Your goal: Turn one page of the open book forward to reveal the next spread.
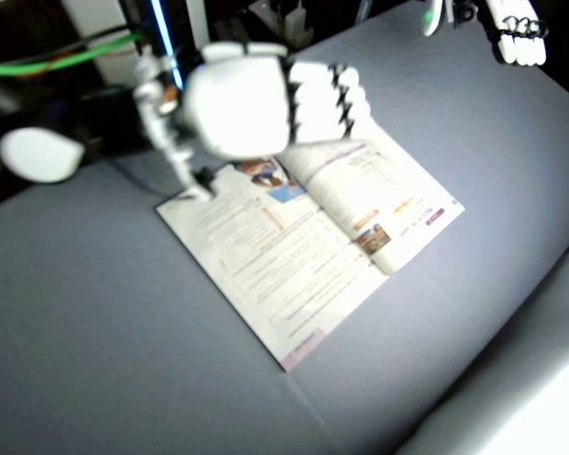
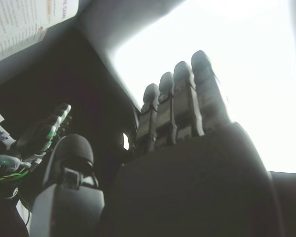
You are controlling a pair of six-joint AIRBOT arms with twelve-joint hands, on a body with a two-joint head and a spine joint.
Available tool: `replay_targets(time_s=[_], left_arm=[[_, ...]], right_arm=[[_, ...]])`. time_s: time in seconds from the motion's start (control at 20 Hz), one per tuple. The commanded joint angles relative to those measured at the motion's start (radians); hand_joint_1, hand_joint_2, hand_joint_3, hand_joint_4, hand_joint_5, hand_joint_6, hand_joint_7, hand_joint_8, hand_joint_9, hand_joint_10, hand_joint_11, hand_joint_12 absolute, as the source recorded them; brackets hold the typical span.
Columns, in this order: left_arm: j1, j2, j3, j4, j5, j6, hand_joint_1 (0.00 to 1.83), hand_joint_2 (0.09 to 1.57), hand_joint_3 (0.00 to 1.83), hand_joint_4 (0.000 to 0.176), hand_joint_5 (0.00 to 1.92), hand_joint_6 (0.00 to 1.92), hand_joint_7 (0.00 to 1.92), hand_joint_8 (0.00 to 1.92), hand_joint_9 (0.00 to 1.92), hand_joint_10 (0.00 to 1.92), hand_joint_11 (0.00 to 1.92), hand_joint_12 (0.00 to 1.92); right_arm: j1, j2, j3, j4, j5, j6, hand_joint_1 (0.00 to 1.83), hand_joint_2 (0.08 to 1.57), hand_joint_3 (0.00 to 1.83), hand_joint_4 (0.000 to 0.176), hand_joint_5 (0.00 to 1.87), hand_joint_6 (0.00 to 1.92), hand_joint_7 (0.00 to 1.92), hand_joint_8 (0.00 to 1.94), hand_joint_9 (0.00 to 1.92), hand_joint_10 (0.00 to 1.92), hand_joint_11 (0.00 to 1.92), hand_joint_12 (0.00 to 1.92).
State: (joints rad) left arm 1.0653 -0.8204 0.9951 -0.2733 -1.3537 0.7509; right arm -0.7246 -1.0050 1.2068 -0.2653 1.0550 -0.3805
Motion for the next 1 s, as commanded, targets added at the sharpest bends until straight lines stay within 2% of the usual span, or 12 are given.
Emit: replay_targets(time_s=[0.0,0.05,0.15,0.25,0.3,0.5,0.6,0.65,0.8,0.85,0.9,0.95], left_arm=[[0.004,-0.003,0.002,-0.021,-0.169,-0.029,0.0,1.29,0.0,0.0,0.09,0.0,0.1,0.0,0.07,0.0,0.03,0.08],[0.012,-0.014,0.003,-0.021,-0.205,-0.059,0.0,1.3,0.01,0.0,0.11,0.01,0.12,0.01,0.09,0.01,0.07,0.1],[0.02,-0.028,0.001,-0.021,-0.27,-0.092,0.0,1.38,0.01,0.0,0.12,0.0,0.13,0.0,0.1,0.0,0.0,0.23],[0.02,-0.034,-0.003,-0.016,-0.324,-0.113,0.0,1.35,0.0,0.0,0.08,0.0,0.05,0.01,0.02,0.0,0.0,0.04],[0.021,-0.035,-0.01,-0.008,-0.368,-0.119,0.0,1.42,0.01,0.0,0.03,0.0,0.0,0.0,0.0,0.0,0.0,0.0],[0.016,-0.033,-0.016,0.018,-0.374,-0.135,0.13,1.43,0.0,0.0,0.04,0.0,0.0,0.0,0.0,0.0,0.0,0.0],[0.007,-0.033,-0.017,0.043,-0.374,-0.16,0.53,1.43,0.0,0.0,0.1,0.01,0.05,0.01,0.0,0.0,0.0,0.0],[-0.003,-0.034,-0.016,0.054,-0.374,-0.163,0.53,1.43,0.0,0.0,0.1,0.01,0.05,0.01,0.0,0.0,0.0,0.0],[-0.048,-0.021,-0.014,0.095,-0.375,-0.159,0.24,1.42,0.0,0.0,0.27,0.04,0.15,0.01,0.03,0.01,0.0,0.0],[-0.075,-0.017,-0.015,0.114,-0.375,-0.153,0.14,1.47,0.01,0.0,0.16,0.01,0.05,0.0,0.05,0.01,0.06,0.03],[-0.092,-0.012,-0.017,0.126,-0.375,-0.146,0.33,1.43,0.05,0.0,0.15,0.0,0.19,0.0,0.23,0.0,0.01,0.69],[-0.093,-0.012,-0.017,0.126,-0.375,-0.14,0.49,1.4,0.02,0.0,0.21,0.01,0.29,0.02,0.32,0.02,0.0,0.99]], right_arm=[[-0.014,0.008,-0.007,0.072,0.169,-0.004,0.0,1.46,0.02,0.0,0.19,0.0,0.12,0.0,0.1,0.0,0.12,0.04],[-0.048,0.017,-0.007,0.14,0.225,-0.007,0.0,1.48,0.01,0.0,0.18,0.0,0.13,0.0,0.12,0.0,0.02,0.42],[-0.111,0.028,-0.011,0.253,0.335,-0.007,0.0,1.39,0.0,0.0,0.2,0.01,0.19,0.01,0.19,0.01,0.0,0.69],[-0.17,0.04,-0.022,0.354,0.454,-0.007,0.0,1.38,0.0,0.0,0.18,0.01,0.14,0.01,0.13,0.01,0.0,0.51],[-0.234,0.056,-0.042,0.441,0.576,-0.007,0.0,1.37,0.0,0.0,0.13,0.01,0.03,0.01,0.01,0.0,0.0,0.1],[-0.293,0.083,-0.085,0.517,0.708,-0.009,0.07,1.37,0.0,0.0,0.08,0.0,0.0,0.0,0.0,0.0,0.0,0.0],[-0.291,0.086,-0.106,0.481,0.708,-0.056,0.32,1.36,0.0,0.0,0.03,0.0,0.0,0.0,0.0,0.0,0.0,0.0],[-0.286,0.086,-0.11,0.455,0.708,-0.058,0.32,1.36,0.0,0.0,0.03,0.0,0.0,0.0,0.0,0.0,0.0,0.0],[-0.255,0.086,-0.105,0.414,0.708,-0.056,0.57,1.25,0.0,0.022,0.05,0.0,0.0,0.0,0.0,0.0,0.0,0.0],[-0.244,0.094,-0.113,0.388,0.709,-0.056,0.86,1.14,0.0,0.064,0.06,0.02,0.0,0.0,0.0,0.0,0.0,0.0],[-0.232,0.1,-0.121,0.377,0.709,-0.057,1.04,0.98,0.0,0.0,0.2,0.01,0.19,0.06,0.21,0.0,0.0,0.33],[-0.232,0.101,-0.12,0.369,0.709,-0.058,1.08,1.01,0.01,0.004,0.21,0.0,0.28,0.02,0.31,0.01,0.0,0.59]])
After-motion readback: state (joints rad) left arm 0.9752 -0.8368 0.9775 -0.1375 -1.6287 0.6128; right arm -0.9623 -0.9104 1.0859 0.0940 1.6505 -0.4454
